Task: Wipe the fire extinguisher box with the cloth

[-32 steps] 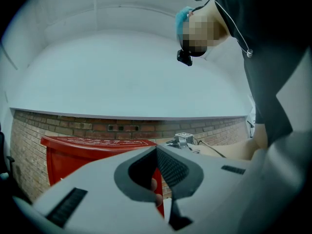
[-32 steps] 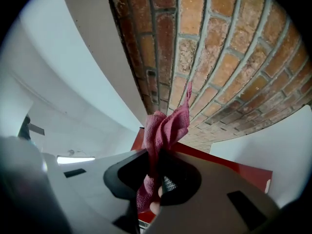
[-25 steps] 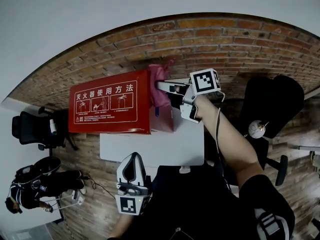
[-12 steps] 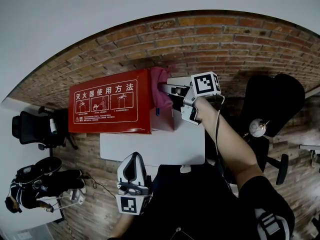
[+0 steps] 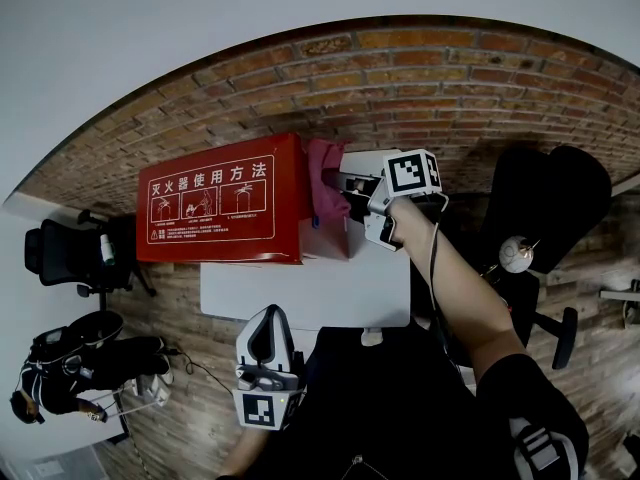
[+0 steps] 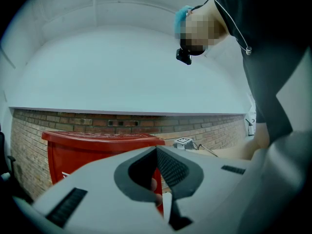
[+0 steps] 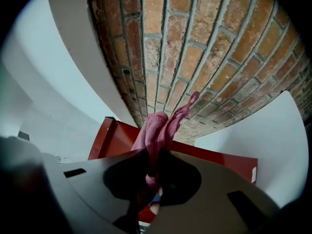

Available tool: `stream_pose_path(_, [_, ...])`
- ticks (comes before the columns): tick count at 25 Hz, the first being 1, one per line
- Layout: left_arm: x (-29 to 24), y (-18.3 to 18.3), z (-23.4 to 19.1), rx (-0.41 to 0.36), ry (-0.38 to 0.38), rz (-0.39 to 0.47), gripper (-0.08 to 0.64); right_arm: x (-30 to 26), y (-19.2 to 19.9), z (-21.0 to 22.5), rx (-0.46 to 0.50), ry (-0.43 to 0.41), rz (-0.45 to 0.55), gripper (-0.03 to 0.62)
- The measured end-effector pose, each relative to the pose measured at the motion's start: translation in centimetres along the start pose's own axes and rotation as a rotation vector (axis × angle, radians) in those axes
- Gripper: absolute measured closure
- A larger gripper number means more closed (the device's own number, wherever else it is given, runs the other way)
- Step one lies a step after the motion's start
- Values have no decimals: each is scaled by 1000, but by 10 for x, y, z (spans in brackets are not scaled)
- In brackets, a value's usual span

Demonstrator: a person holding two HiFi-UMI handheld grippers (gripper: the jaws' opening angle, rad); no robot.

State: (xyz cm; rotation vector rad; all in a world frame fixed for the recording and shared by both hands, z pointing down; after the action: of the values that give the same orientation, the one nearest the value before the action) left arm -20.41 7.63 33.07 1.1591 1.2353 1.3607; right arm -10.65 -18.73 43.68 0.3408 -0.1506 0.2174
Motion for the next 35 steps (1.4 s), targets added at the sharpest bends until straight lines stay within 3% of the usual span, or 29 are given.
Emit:
stream_pose_path(21, [16,4,3,-5,-18,-13,522,10,17,38,42,115,-33,525])
stream_pose_path(35, [7,8,6,-4,-15,-24,522,14,25,63,25,140,-45,525])
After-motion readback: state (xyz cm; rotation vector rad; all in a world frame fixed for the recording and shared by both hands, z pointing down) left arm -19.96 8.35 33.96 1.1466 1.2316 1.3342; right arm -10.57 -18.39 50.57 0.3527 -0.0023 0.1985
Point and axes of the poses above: the fingertips, and each gripper's own axes: x backward along the fingers, z to its right, y out of its underside, the point moved 3 cm from there along x, backward along the fingers, and after that the axes turned 11 degrees about -y, right-handed, at the moved point
